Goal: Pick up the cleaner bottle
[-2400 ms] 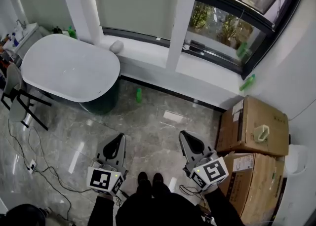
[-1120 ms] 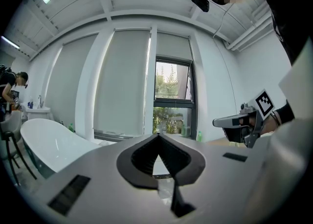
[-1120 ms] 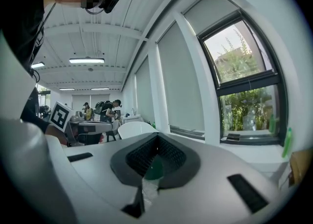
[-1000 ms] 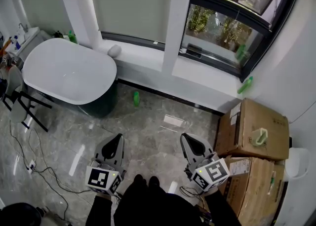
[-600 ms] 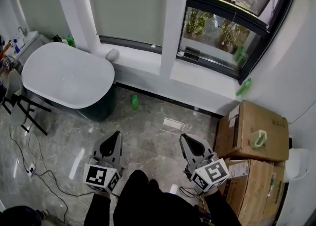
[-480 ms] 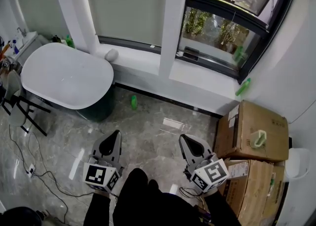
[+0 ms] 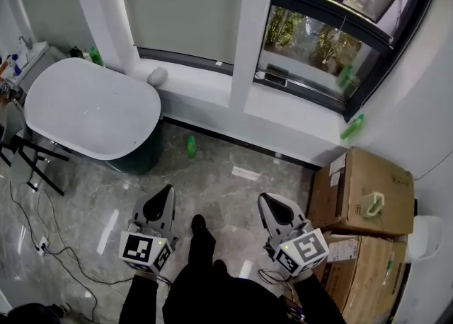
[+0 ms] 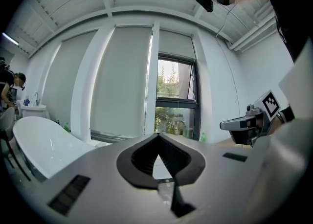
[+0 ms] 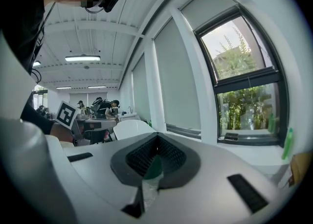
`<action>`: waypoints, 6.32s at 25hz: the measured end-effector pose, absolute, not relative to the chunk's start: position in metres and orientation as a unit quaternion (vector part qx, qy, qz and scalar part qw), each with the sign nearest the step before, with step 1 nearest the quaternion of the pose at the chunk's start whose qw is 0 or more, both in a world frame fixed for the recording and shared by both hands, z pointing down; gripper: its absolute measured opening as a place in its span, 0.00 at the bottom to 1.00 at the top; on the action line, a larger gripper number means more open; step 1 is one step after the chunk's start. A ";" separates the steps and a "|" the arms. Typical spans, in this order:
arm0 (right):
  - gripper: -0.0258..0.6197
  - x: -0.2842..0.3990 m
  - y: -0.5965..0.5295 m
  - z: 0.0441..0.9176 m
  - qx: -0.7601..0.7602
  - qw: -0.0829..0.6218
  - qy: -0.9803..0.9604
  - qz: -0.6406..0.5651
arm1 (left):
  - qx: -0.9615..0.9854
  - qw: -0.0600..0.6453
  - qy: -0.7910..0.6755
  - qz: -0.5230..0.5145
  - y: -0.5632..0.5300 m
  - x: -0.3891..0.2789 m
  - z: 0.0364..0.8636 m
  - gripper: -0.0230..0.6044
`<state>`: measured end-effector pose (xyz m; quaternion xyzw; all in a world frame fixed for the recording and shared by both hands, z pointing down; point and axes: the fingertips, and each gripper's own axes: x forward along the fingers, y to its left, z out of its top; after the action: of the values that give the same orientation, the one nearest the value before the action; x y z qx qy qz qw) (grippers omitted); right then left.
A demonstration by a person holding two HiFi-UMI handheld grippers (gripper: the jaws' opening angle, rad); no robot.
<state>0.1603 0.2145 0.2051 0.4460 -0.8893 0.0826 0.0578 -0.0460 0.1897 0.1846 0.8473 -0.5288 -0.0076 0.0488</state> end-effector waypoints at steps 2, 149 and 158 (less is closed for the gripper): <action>0.04 0.155 0.200 0.208 0.445 0.061 -0.889 0.084 | 0.847 0.050 -0.529 -0.005 0.174 -0.052 0.187 0.05; 0.04 0.148 -0.190 0.851 0.419 0.196 -0.877 0.131 | 0.794 0.180 -0.557 0.165 -0.318 -0.090 0.989 0.43; 0.04 0.145 -0.191 0.859 0.419 0.196 -0.877 0.129 | 0.795 0.167 -0.561 0.158 -0.321 -0.089 0.991 0.36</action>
<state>0.1450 -0.1912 0.8586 0.4186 -0.8773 0.1287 0.1962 -0.0885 -0.3205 0.9913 0.7954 -0.5610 0.1577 0.1665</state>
